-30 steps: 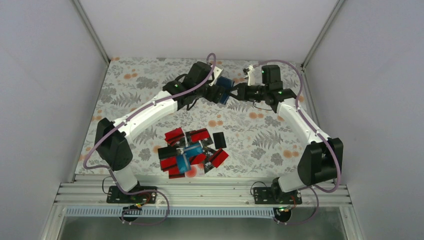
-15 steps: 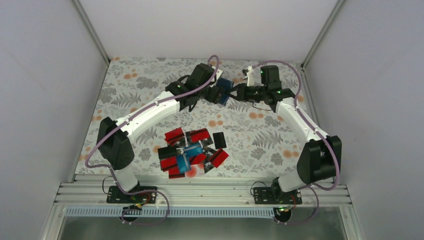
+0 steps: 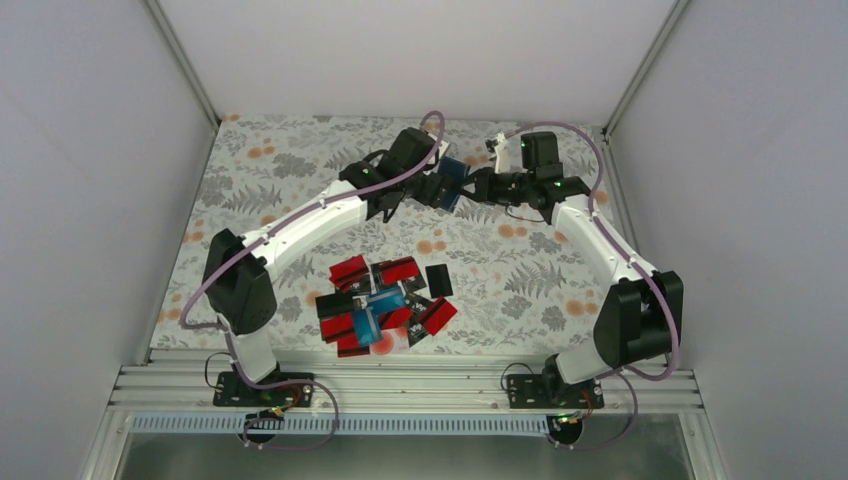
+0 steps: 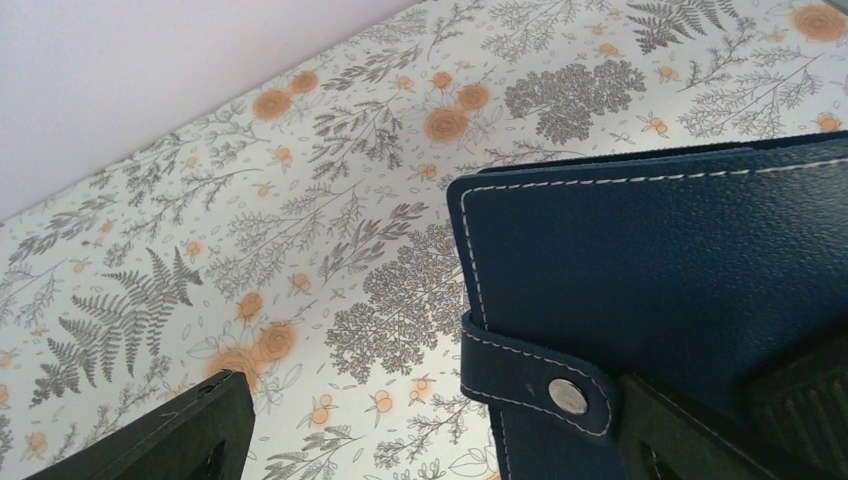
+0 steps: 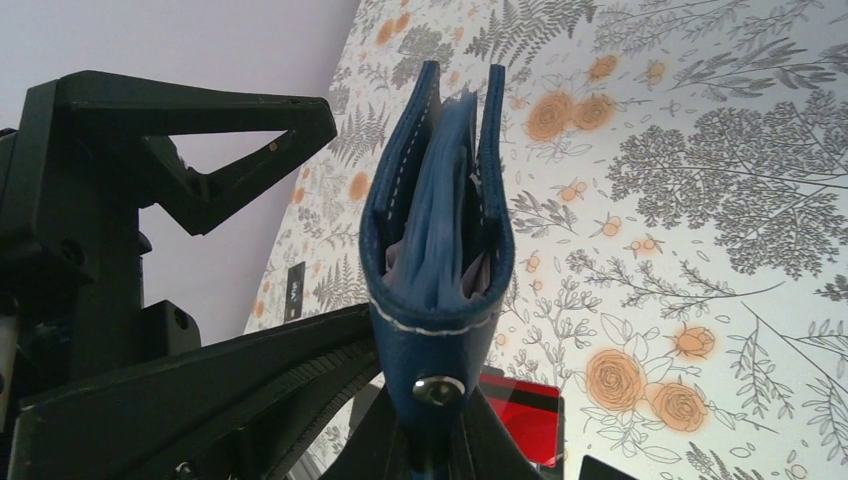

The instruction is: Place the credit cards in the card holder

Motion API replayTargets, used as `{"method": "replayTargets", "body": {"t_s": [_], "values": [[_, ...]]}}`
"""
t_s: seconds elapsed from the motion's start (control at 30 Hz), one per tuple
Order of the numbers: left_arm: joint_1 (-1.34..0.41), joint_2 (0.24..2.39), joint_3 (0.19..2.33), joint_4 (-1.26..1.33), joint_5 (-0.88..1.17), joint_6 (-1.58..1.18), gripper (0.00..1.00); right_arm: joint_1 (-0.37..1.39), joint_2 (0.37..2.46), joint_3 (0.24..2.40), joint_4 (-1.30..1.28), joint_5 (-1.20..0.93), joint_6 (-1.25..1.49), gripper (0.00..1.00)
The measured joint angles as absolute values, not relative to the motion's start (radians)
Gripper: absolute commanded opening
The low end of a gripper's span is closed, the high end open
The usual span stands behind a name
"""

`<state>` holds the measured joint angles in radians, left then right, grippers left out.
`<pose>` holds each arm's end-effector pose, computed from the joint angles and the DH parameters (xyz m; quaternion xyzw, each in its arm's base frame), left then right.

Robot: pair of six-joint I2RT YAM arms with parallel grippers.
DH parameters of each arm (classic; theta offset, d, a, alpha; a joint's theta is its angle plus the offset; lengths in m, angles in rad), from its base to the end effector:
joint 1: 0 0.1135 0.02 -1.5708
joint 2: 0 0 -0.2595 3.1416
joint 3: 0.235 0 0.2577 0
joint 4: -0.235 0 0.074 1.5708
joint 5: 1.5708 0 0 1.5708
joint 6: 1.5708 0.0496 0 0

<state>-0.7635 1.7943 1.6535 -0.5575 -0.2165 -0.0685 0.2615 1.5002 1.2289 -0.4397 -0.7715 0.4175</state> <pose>0.3165 -0.2881 0.3121 0.2639 0.8627 -0.0802 0.4238 0.3217 0.1219 0.2915 -0.0907 0.8519 0.4511 0.2502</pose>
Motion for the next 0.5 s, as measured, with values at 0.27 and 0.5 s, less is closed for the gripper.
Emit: {"method": "replayTargets", "body": {"t_s": [0.27,0.5], "values": [[-0.77,1.82,1.67,-0.563,-0.27,-0.072,0.89,0.261,1.5,1.229,-0.441,-0.748,0.419,0.04],[-0.722,1.829,1.65,-0.56,-0.331,-0.071,0.89,0.261,1.497,1.23,-0.445,-0.759,0.421,0.04]]}}
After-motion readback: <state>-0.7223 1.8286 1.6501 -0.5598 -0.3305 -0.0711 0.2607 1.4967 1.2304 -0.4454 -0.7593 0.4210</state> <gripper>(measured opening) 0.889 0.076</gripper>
